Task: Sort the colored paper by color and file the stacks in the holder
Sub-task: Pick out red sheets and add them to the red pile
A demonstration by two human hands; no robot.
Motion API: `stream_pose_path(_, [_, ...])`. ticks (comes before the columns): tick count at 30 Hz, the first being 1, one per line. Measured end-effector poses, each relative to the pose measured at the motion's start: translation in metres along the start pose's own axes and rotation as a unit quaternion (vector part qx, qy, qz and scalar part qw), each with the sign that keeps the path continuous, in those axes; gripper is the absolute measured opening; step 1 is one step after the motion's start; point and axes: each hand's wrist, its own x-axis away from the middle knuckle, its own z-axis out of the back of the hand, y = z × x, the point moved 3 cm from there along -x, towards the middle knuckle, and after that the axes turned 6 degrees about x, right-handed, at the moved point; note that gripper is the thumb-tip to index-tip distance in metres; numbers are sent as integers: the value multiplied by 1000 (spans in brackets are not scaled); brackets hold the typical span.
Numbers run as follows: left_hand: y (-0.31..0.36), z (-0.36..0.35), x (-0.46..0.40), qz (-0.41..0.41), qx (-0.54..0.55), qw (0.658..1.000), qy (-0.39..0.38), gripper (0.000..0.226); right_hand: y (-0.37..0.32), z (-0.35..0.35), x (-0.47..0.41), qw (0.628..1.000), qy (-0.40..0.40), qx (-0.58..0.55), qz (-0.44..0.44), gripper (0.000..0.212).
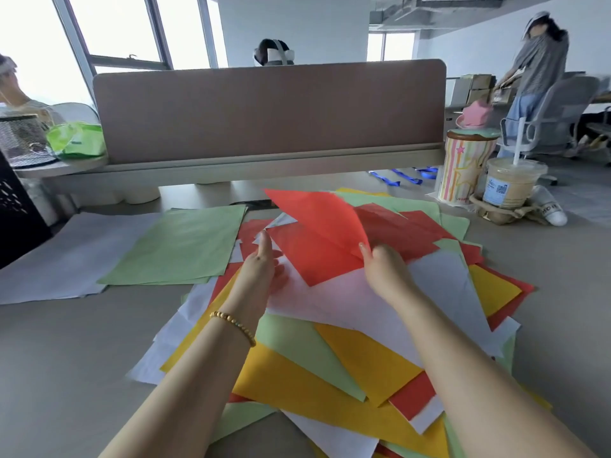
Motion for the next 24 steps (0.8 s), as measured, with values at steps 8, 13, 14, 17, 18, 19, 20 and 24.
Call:
stream_pose_path(8, [2,-26,2,95,66,991,-65,48,9,1,-7,993,-52,-90,-54,37])
stream_pose_path(13, [10,-32,-15,111,116,985,-64,84,7,-12,-5,991,-49,100,68,50])
stream_pose_path(14, [12,-29,-18,115,132,982,-66,84,7,-13,-6,987,-49,137,74,57])
stream_pose_path(17, [10,-22,-21,100,121,985,-75,50,7,-9,-6,982,-32,175,62,64])
stream_pose_path(18, [6,-21,-21,93,96,988,-75,29,6,-9,-5,985,-29,163,51,67])
stream_pose_path(19, [3,-22,-19,87,65,991,-75,11,7,-9,-5,989,-26,143,36,70])
stream_pose_path(20, [0,-21,-20,78,29,995,-62,9,7,-9,-5,992,-18,121,20,72])
stream_pose_path(24, [-1,-19,-24,26,32,999,-4,23,17,-2,-12,989,146,9,-21,61])
